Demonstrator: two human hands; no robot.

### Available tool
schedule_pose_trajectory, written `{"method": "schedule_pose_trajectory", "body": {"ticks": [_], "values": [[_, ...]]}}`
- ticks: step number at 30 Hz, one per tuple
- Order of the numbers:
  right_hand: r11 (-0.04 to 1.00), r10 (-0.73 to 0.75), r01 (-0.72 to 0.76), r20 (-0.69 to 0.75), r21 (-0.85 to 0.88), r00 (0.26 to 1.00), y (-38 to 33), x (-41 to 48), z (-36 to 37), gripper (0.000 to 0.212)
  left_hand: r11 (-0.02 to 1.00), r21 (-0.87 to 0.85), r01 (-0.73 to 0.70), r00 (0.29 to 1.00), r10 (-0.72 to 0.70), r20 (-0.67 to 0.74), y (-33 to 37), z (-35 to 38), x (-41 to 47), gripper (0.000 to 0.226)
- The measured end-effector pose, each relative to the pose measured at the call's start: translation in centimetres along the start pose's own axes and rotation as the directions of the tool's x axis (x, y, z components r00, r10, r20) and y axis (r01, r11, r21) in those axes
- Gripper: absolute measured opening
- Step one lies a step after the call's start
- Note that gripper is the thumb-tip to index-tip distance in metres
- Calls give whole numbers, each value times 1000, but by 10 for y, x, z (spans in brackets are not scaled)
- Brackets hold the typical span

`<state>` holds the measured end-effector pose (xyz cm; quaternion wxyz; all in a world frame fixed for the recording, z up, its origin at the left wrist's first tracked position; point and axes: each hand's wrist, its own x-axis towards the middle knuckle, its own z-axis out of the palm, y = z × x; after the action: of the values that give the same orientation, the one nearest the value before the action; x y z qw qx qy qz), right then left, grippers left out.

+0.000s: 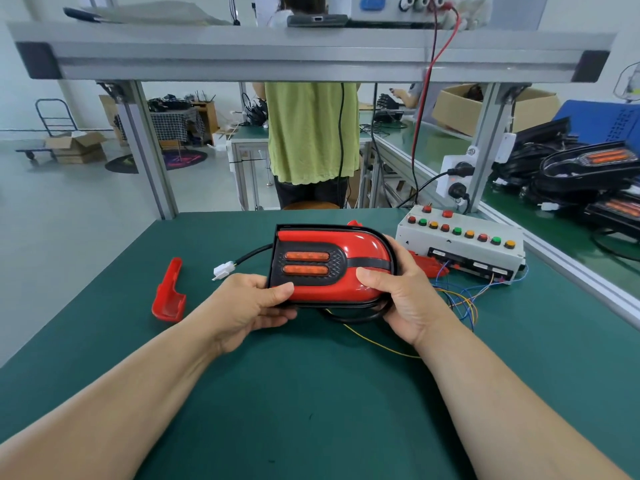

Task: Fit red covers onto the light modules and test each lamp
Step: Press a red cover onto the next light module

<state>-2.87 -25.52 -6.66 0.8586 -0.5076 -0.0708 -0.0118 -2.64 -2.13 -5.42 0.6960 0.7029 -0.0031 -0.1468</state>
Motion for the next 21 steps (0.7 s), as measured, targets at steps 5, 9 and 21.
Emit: {"method": "schedule_pose_trajectory", "body": {"ticks": [5, 9, 21], "values": [[1000, 18, -18, -19, 2, 1000, -2, 0, 0, 80, 998, 60, -25, 998, 28, -47, 1, 4, -2, 15], [999, 40, -40, -29, -1, 999, -2, 0, -2, 75, 995, 95, -12, 1000, 14, -22, 3, 3, -3, 19], [967, 246, -252, -136, -27, 960, -11, -2, -7, 50, 980, 190, 61, 988, -86, 127, 13, -7, -8, 57]]}}
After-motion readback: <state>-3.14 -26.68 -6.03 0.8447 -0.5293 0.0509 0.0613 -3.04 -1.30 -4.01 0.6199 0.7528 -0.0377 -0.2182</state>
